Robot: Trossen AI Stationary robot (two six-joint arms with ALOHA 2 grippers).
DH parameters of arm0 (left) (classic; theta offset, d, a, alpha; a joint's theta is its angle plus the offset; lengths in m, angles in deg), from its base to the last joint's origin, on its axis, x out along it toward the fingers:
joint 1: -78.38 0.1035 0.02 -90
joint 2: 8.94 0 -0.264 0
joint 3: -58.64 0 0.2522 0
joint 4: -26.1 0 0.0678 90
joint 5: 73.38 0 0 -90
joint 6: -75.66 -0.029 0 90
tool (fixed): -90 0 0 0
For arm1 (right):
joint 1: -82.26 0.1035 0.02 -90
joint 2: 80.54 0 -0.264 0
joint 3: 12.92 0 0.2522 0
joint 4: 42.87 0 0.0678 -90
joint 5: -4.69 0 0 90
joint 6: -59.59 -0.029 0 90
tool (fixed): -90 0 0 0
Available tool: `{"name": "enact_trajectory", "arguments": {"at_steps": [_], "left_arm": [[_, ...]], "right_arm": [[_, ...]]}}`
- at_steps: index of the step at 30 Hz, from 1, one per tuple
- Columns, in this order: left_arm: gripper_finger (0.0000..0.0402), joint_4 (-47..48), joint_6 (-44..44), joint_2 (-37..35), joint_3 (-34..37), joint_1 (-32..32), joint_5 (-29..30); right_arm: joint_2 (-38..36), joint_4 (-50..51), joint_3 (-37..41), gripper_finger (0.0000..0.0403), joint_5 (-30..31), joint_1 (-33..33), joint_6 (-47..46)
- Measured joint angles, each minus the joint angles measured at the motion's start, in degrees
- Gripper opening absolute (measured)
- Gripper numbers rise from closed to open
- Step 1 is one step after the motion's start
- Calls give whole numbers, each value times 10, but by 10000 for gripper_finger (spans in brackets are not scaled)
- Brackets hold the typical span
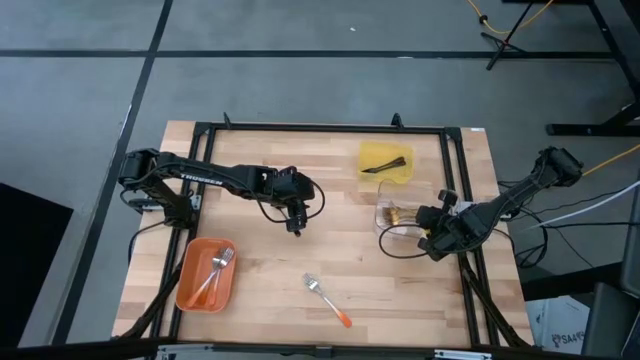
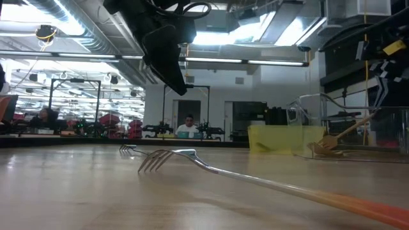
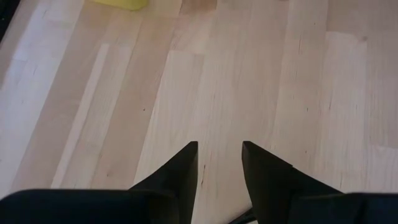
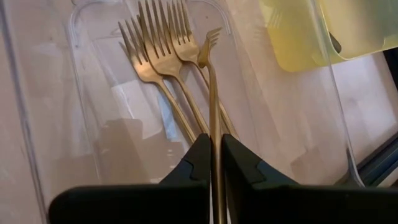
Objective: Sort silverware by color (type)
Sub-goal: Put the gold fork into the transparent bin
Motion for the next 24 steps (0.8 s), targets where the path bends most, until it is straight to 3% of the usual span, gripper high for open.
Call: {"name": "enact_trajectory", "arguments": {"at_steps": [24], "left_arm": [[118,0,0,0,0,0,0]], "right_arm": [[0,-1,0,14,-15,0,0]]}}
